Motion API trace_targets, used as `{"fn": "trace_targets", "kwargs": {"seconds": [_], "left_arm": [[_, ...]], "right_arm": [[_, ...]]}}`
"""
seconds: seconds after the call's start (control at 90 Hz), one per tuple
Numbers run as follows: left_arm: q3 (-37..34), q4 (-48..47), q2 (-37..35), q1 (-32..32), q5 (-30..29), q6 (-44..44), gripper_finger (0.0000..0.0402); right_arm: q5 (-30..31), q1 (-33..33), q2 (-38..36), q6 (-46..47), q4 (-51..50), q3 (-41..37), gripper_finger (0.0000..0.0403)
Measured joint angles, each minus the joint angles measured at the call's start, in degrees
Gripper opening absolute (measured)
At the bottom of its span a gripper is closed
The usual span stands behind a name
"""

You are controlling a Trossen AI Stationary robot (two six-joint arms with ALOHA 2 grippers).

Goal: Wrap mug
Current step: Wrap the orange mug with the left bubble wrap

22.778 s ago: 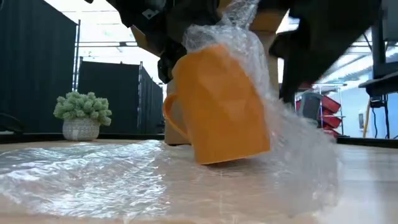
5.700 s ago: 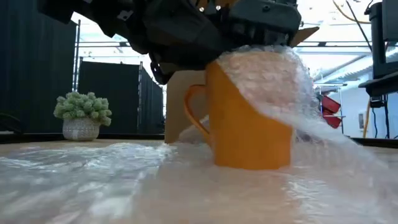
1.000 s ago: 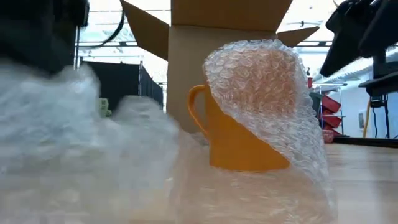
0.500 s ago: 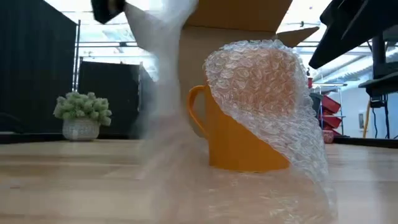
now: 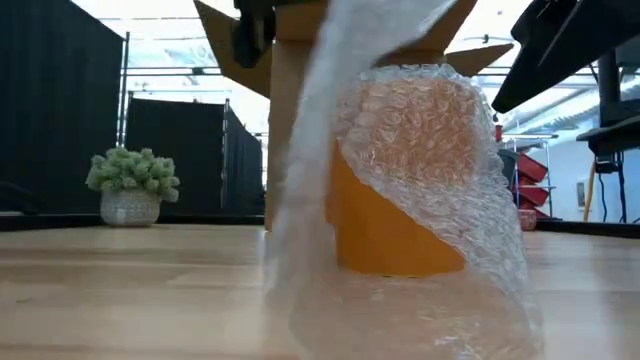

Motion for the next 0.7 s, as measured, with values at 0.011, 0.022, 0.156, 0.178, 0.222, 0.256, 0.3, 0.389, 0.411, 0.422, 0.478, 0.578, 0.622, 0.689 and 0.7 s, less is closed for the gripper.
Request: {"fn": "trace_targets", "kwargs": {"seconds": [0.011,0.022,0.156,0.178,0.222,0.256,0.3,0.389,0.411,0.422,0.478,0.578,0.622,0.689,0.7], "left_arm": [[0.01,0.31,0.38,0.08,0.03,0.06,0.0],[0.01,0.6,0.76,0.17,0.05,0.23,0.0],[0.0,4.5,5.99,0.41,0.05,4.12,0.0],[0.0,5.16,6.85,0.49,0.06,4.12,0.0],[0.0,7.09,8.54,0.56,0.1,4.02,0.0],[0.0,8.66,9.82,0.67,0.13,3.97,0.0],[0.0,10.31,11.18,0.76,0.13,3.89,0.0],[0.0,12.93,12.88,0.96,0.66,3.89,0.0],[0.0,13.42,13.04,1.05,0.93,3.88,0.0001],[0.0,13.56,13.06,1.11,1.11,3.87,0.0002],[0.01,14.19,13.04,1.29,2.53,3.87,0.0011],[0.11,14.26,12.95,1.55,4.46,3.91,0.0041],[0.11,14.15,12.95,1.53,4.64,4.01,0.0057],[0.11,14.16,12.95,1.51,4.8,4.31,0.0084],[0.11,14.16,12.95,1.51,4.85,4.31,0.0089]], "right_arm": [[0.0,0.0,0.0,0.03,0.01,0.0,0.0341],[0.0,0.0,0.0,0.04,0.02,-0.01,0.0341],[0.06,-0.02,0.0,0.07,0.02,-0.06,0.0341],[0.05,-0.04,0.0,0.07,0.02,-0.09,0.0341],[0.07,-0.04,0.0,0.24,0.02,-0.26,0.0341],[0.05,-0.04,0.0,0.39,-0.08,-0.39,0.0341],[-0.02,-0.04,0.0,0.5,-0.2,-0.57,0.0341],[-0.02,-0.04,0.0,0.54,-0.45,-0.59,0.0341],[-0.04,-0.04,0.0,0.55,-0.4,-0.59,0.0341],[-0.04,-0.04,0.0,0.55,-0.4,-0.59,0.0341],[-0.07,-0.09,0.0,0.47,-0.67,-0.31,0.0341],[-0.14,-0.41,0.0,-0.84,-1.24,2.03,0.0341],[0.02,-0.73,-0.28,-1.69,-1.55,3.43,0.0341],[0.12,-1.72,-0.35,-3.76,-1.41,5.85,0.0341],[0.16,-1.92,-0.35,-4.15,-1.26,6.27,0.0341]]}}
